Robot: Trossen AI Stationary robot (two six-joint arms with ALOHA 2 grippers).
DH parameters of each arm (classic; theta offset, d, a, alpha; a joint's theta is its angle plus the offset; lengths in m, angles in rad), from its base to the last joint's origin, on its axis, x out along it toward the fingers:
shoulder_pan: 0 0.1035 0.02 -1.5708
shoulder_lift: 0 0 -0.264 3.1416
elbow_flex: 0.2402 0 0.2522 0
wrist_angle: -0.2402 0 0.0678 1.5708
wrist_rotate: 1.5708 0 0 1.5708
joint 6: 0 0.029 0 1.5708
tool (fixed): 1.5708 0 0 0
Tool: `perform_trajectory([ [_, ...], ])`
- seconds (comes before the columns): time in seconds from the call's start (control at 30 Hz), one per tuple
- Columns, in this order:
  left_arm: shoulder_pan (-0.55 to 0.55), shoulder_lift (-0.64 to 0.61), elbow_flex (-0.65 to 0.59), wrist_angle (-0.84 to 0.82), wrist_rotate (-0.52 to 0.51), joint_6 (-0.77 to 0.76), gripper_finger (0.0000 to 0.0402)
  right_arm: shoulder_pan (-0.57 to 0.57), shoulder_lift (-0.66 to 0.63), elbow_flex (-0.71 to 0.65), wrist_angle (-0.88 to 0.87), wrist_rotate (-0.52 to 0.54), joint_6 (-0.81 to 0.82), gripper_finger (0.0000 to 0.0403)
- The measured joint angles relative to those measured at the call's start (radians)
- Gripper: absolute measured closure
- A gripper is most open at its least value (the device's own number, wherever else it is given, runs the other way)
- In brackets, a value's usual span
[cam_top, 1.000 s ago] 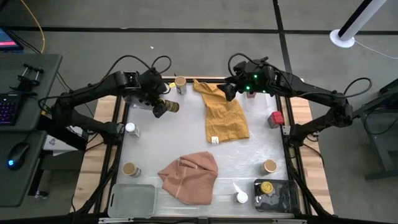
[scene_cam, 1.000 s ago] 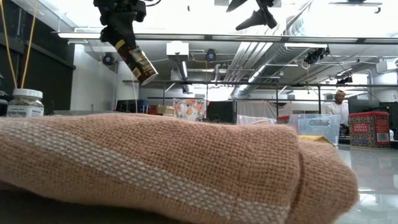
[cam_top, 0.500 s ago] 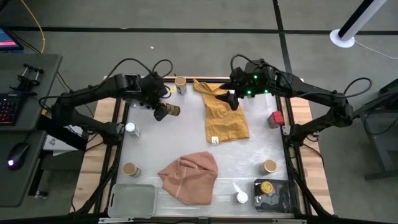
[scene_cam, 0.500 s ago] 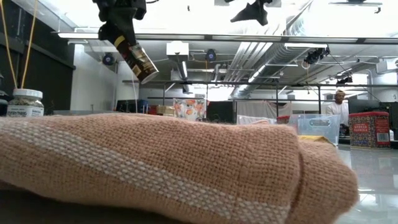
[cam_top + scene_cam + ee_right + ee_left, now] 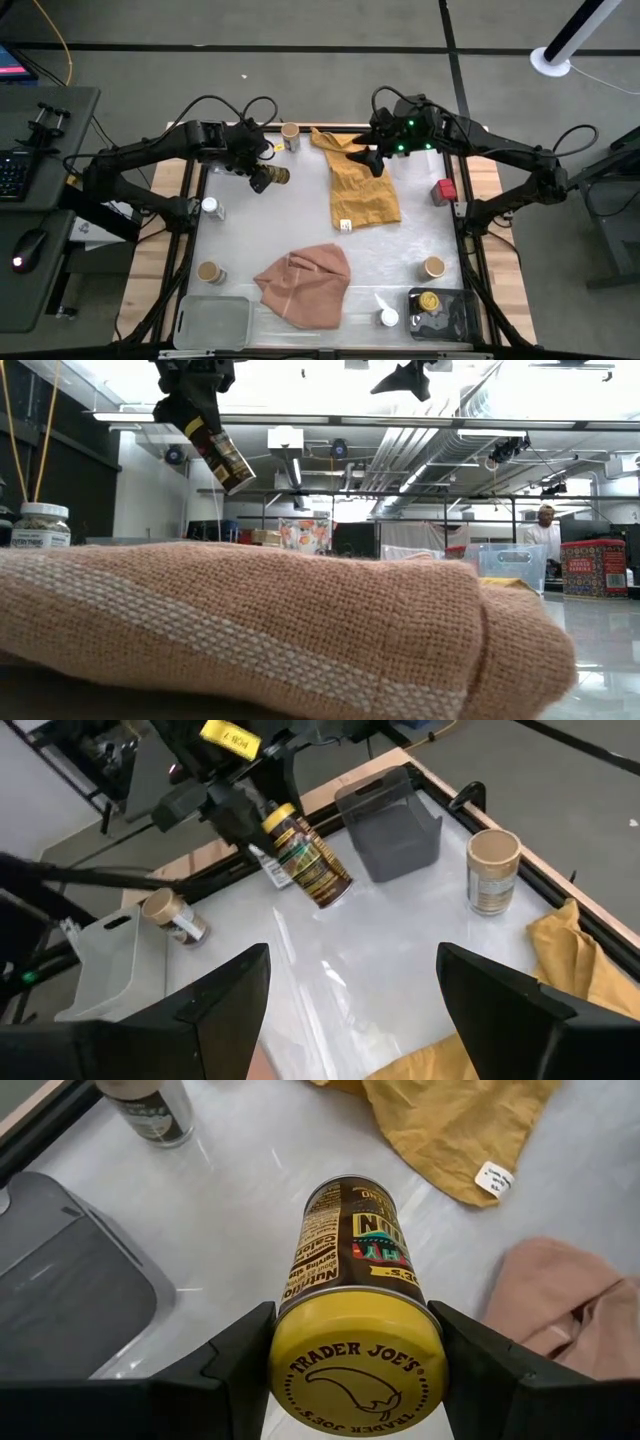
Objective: Sort spices by type
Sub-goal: Put the yellow seasoning bottle into the bottom right black bin
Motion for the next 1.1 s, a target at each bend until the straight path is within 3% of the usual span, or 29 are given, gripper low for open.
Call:
perform_trajectory([
  [0.3,0.030,-0.001,0.000,0.004,-0.013,-0.018,0.0198,0.009,0.000,0.000,0.014,0.032,0.096,0.0121],
  [0.63,0.025,-0.050,0.000,-0.007,0.027,0.019,0.0198,0.022,0.005,0.000,0.101,0.033,0.089,0.0121],
  [0.9,-0.056,-0.061,0.000,0.096,0.132,0.132,0.0198,0.080,-0.001,0.000,0.054,-0.092,0.093,0.0121],
  [1.1,-0.215,0.019,0.001,0.231,0.129,0.127,0.0198,0.186,-0.043,0.000,-0.061,-0.086,0.140,0.0121],
])
